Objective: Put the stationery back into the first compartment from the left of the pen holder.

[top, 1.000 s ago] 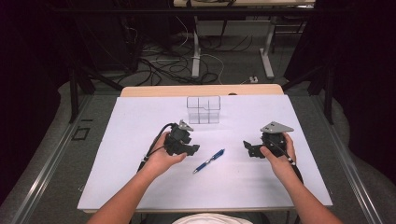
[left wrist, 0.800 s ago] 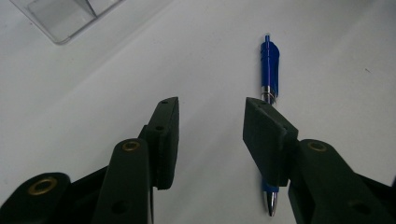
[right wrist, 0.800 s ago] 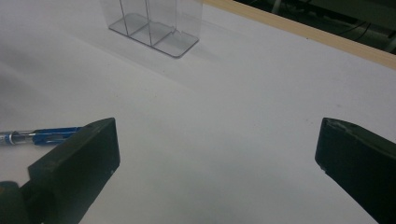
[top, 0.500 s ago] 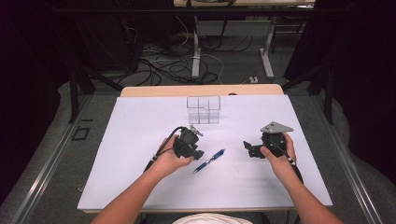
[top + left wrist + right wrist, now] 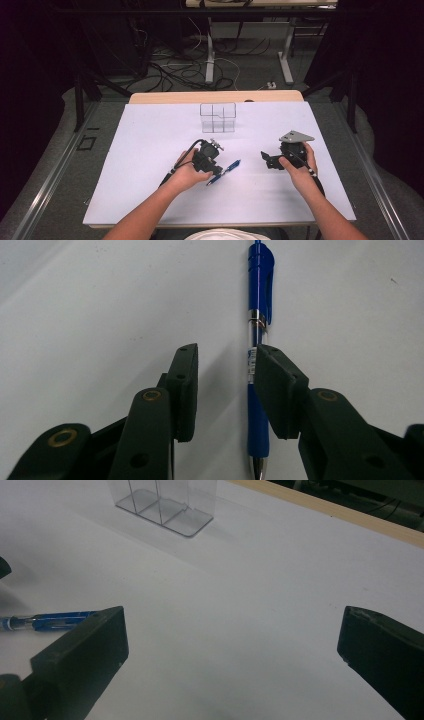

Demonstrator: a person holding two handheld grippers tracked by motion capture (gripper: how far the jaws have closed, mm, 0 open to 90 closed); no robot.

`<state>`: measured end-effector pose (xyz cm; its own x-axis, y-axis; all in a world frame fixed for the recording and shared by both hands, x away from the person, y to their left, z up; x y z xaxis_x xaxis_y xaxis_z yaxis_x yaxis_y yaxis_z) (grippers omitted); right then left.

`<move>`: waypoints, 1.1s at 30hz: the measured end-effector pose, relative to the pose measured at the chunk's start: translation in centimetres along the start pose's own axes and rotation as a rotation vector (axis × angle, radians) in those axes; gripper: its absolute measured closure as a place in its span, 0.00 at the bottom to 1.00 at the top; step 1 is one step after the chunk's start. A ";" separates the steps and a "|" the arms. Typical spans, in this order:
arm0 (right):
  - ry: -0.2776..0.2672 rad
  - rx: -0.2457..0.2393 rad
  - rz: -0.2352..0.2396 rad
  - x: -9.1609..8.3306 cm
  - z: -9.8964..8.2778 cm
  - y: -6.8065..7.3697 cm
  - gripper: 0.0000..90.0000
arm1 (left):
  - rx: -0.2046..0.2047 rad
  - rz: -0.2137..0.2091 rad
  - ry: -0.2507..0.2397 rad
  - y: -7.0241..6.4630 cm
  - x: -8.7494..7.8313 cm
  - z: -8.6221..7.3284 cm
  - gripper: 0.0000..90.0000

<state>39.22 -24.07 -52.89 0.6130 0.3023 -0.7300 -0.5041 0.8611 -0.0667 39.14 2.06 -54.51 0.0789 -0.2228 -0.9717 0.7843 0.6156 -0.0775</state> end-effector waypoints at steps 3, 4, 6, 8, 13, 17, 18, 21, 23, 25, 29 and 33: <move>0.002 -0.005 -0.003 0.0 0.0 0.0 0.00 | -0.003 -0.012 0.005 -0.3 0.0 0.1 0.71; 0.003 -0.001 0.003 0.0 0.0 0.0 0.00 | -0.004 -0.016 0.008 -0.4 0.1 0.2 0.71; 0.003 -0.007 -0.002 0.1 0.0 0.0 0.00 | -0.005 -0.019 0.014 -0.6 0.2 0.3 0.72; 0.005 -0.006 -0.001 0.0 0.0 0.0 0.00 | -0.002 -0.021 0.023 -0.7 0.3 0.3 0.72; 0.003 -0.010 -0.001 0.1 0.0 -0.1 0.00 | 0.004 -0.026 0.040 -0.9 0.5 0.5 0.73; 0.004 -0.010 -0.002 0.1 0.0 0.0 0.00 | -0.006 -0.038 0.056 -1.1 0.6 0.4 0.74; 0.005 -0.009 -0.002 0.1 0.0 0.0 0.00 | -0.009 -0.040 0.059 -1.1 0.6 0.4 0.74; 0.006 -0.006 0.001 0.1 0.0 0.0 0.00 | -0.008 -0.043 0.077 -1.1 0.7 0.4 0.74; 0.007 -0.003 0.005 0.1 0.0 0.1 0.00 | -0.012 -0.047 0.086 -1.1 0.8 0.4 0.75; 0.006 -0.009 0.008 0.1 0.0 0.1 0.00 | -0.014 -0.050 0.093 -1.1 0.9 0.4 0.75; 0.010 -0.011 0.010 0.2 -0.1 0.0 0.00 | -0.017 -0.057 0.111 -1.1 1.1 0.4 0.76; 0.012 -0.011 0.005 0.2 -0.1 0.0 0.00 | -0.014 -0.063 0.131 -1.2 1.3 0.3 0.78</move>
<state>39.30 -24.06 -53.14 0.6036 0.3015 -0.7381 -0.5137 0.8550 -0.0708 38.47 0.78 -55.55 -0.0521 -0.1613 -0.9855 0.7761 0.6145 -0.1416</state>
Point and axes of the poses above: each handheld gripper's, and its own axes: x roughly forward along the jaws, z roughly out of its top, y roughly to its left, the point moved 3 cm from there along x, roughly forward along the jaws, and after that the axes turned 14 degrees about y, right-handed, at the moved point
